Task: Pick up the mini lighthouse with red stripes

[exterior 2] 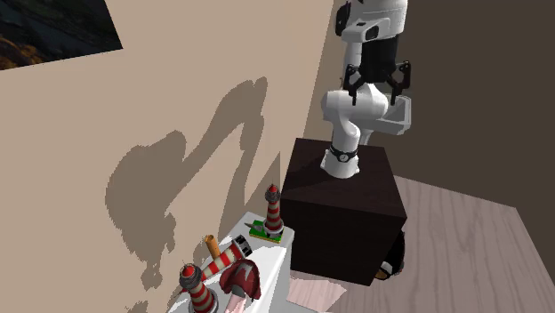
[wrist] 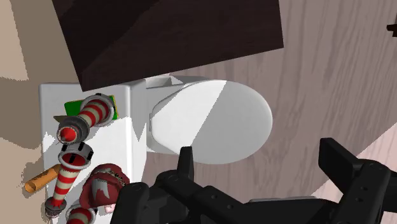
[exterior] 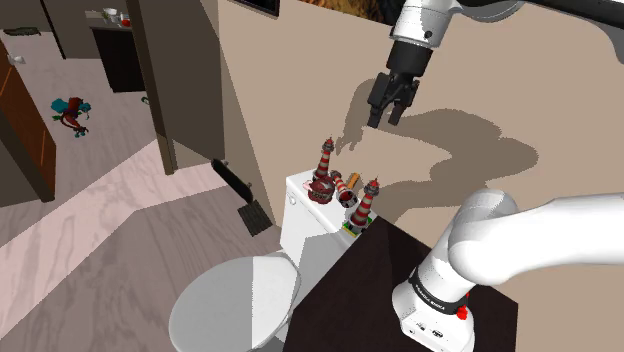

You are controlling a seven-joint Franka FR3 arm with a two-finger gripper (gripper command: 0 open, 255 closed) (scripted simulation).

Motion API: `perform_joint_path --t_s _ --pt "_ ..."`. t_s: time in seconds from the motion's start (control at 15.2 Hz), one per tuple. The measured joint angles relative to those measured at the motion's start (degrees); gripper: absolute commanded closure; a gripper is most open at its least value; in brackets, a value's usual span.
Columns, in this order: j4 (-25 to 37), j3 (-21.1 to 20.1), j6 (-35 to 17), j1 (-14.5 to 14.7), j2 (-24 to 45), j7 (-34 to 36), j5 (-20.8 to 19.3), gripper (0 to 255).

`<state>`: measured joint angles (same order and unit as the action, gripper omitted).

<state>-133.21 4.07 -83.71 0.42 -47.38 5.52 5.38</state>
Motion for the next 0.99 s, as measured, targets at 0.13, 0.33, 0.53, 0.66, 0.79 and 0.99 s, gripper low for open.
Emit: perform_joint_path --t_s 0.13,0.33,0.53,0.66,0.79,0.99 --pt "-0.41 0.50 -0.27 -0.14 0.24 -0.50 -0.29 0" --pt "-2.16 3.17 -2.09 -0.85 2.35 -3.18 -1.79 0" --pt "-3.05 6.46 -4.03 -1.73 5.81 -6.53 -3.66 0" --pt "-3.87 8.36 -5.37 -2.22 7.88 -8.47 -4.65 0" --pt "-4.22 10.69 -7.14 -2.78 10.85 -10.87 -5.81 0" --pt "-5.96 13.60 -10.39 -3.54 14.72 -13.90 -7.16 0"
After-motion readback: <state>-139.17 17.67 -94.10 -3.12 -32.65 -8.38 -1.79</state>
